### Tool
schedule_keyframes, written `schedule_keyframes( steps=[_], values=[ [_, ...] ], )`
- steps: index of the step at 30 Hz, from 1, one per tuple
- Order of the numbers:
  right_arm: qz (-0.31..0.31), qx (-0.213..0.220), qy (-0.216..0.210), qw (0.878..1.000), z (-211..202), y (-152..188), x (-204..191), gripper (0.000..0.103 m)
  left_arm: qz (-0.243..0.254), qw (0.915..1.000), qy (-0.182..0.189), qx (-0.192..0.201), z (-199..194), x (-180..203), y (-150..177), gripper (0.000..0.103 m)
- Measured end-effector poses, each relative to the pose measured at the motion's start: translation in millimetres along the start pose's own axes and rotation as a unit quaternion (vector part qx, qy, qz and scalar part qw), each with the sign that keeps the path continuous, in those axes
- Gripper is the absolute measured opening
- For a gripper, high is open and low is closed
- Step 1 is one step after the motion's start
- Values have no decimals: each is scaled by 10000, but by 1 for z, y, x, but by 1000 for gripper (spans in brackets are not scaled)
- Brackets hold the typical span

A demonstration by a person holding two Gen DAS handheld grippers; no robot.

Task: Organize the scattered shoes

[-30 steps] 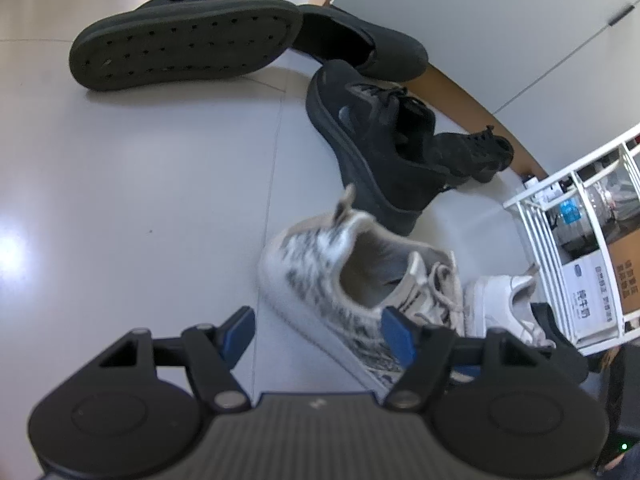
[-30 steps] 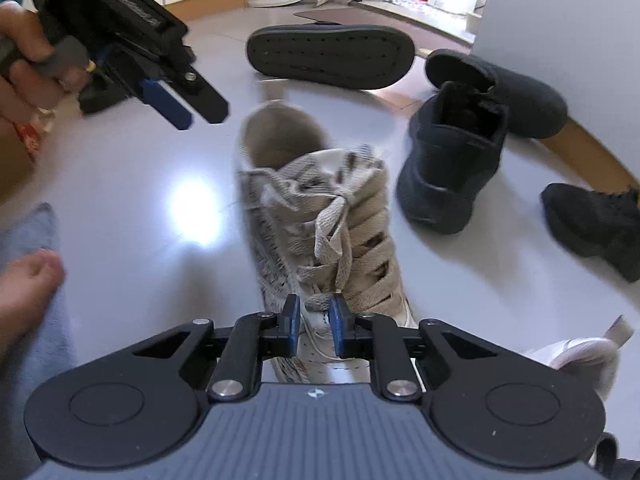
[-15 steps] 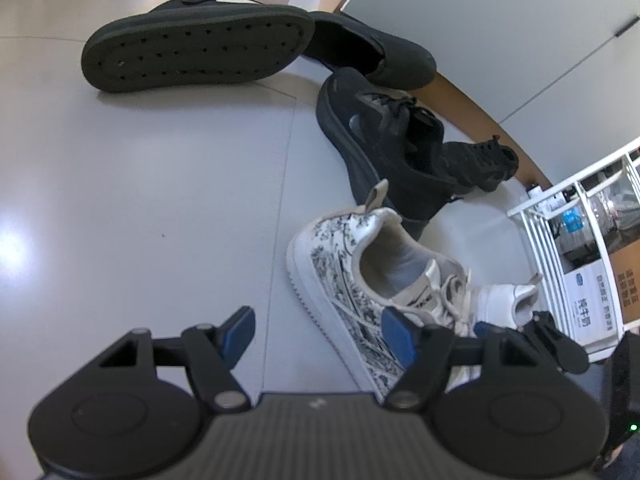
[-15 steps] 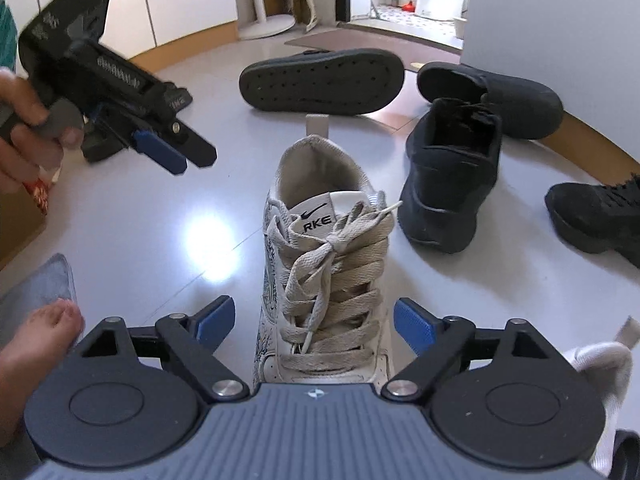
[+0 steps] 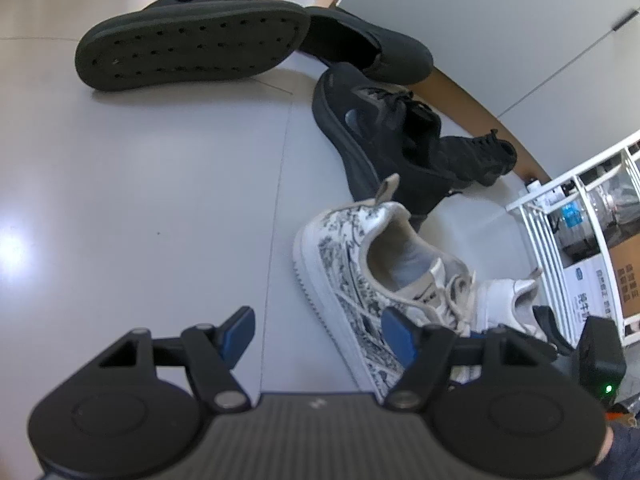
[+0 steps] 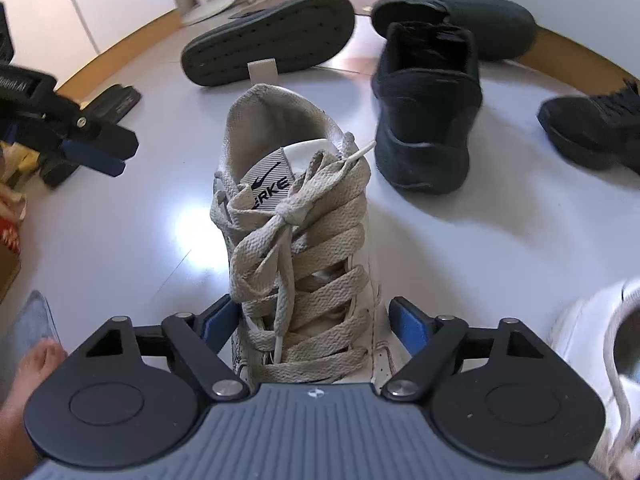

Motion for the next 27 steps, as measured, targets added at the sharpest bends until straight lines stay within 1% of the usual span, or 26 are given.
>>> schedule_keyframes(
  steps=[7,8,15,17,27],
  values=[
    [616,-271,126,9977,-8,17,0,84,-13,10000,-14,-16,1,-1,1,72],
    [823,-321,135,9960,-11,22,2,83,-14,10000,-14,-26,2,0,2,72],
    [1491,-419,384,9872,-24,47,9,83,11,10000,11,-55,3,3,3,72],
    [1735,-426,493,9827,-28,54,12,83,19,10000,9,-70,4,4,4,72],
    [2373,-415,901,9664,-34,66,16,83,55,9999,7,-143,11,8,8,72]
  ],
)
Point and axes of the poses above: each gripper's, at about its wrist camera, not at the fingertips, and z roughly the way its jaws point, x to its right, y to its underside, the point moved 9 cm from there along z, roughly the way its jaws point, and after that the axes turned 9 degrees about -z, right-handed, at the moved point
